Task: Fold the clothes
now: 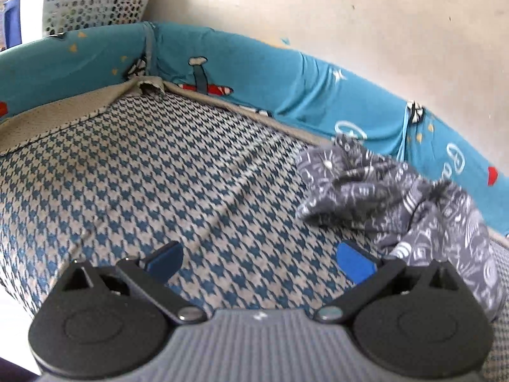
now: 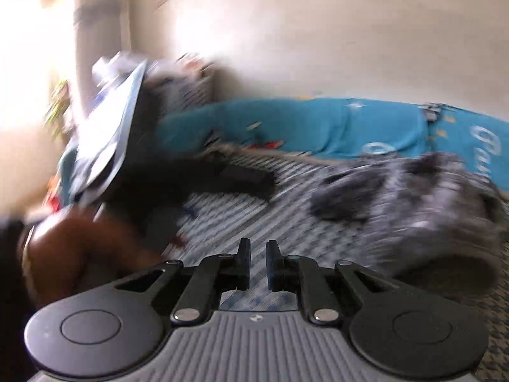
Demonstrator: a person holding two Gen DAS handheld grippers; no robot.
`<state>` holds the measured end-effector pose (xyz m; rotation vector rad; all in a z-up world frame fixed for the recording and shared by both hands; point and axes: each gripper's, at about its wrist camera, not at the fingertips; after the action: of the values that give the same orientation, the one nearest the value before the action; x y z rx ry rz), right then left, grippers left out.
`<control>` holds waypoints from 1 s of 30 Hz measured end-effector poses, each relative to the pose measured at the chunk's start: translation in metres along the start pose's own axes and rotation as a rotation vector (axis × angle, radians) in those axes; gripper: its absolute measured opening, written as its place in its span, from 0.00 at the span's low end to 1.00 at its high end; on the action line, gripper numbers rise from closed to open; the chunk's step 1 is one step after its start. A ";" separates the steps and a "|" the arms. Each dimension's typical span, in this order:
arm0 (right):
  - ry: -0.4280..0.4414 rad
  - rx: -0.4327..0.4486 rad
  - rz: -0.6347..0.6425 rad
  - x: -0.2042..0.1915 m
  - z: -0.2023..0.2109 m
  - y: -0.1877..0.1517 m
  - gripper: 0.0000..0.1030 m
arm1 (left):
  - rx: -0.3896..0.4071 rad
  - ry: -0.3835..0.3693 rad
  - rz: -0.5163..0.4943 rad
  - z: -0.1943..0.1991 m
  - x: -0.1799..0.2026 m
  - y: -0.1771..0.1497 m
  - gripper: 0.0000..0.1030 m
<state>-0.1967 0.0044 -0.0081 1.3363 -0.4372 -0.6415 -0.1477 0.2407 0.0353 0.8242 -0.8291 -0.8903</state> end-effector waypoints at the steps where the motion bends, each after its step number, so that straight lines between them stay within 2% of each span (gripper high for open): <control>1: -0.013 -0.006 0.002 -0.002 0.000 -0.003 0.11 | 0.002 0.007 0.005 0.001 -0.003 0.000 1.00; 3: -0.039 -0.017 0.006 -0.005 0.001 -0.008 0.13 | -0.001 0.017 0.017 0.002 -0.009 0.001 1.00; 5: -0.064 -0.029 0.011 -0.008 0.002 -0.013 0.24 | -0.008 0.002 0.026 0.003 -0.011 0.000 1.00; 7: -0.133 -0.016 -0.005 0.004 0.006 -0.012 0.26 | -0.010 -0.011 0.015 0.003 -0.008 0.000 1.00; 9: -0.205 -0.001 -0.044 0.016 0.015 -0.008 0.34 | -0.014 -0.020 0.003 0.003 -0.004 -0.001 1.00; 12: -0.294 0.017 -0.102 0.034 0.028 -0.004 0.40 | -0.023 -0.042 -0.003 0.003 0.004 -0.003 1.00; 15: -0.361 0.022 -0.167 0.052 0.035 0.000 0.43 | -0.021 -0.058 -0.024 0.005 0.013 -0.005 1.00; 21: -0.406 0.058 -0.336 0.083 0.046 0.004 0.49 | -0.024 -0.061 -0.042 0.005 0.019 -0.009 1.00; 26: -0.438 0.064 -0.459 0.107 0.042 0.004 0.50 | -0.027 -0.049 -0.038 0.003 0.017 -0.010 1.00; 30: -0.418 0.080 -0.630 0.132 0.040 -0.001 0.51 | -0.026 -0.043 -0.037 0.002 0.017 -0.010 1.00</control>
<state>-0.1230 -0.1123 -0.0102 1.4199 -0.3741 -1.4546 -0.1464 0.2215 0.0318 0.8018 -0.8403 -0.9525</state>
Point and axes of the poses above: each gripper's, at about its wrist camera, not at the fingertips, and z roughly against the way its jaws point, x to its right, y to its top, and after that the axes turned 13 degrees about x, right-handed
